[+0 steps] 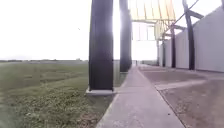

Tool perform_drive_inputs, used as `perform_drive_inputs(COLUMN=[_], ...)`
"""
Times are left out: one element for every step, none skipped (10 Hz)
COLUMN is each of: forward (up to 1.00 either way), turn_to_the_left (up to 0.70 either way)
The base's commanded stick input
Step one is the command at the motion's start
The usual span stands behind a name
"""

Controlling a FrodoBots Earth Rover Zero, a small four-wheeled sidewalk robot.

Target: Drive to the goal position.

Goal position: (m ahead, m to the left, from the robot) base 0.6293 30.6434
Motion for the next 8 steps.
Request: perform_drive_inputs(forward=[0.06, 0.06, 0.06, 0.06, 0.06, 0.06, 0.06, 0.06], turn_to_the_left=[0.0, 0.0, 0.0, 0.0, 0.0, 0.0, 0.0, 0.0])
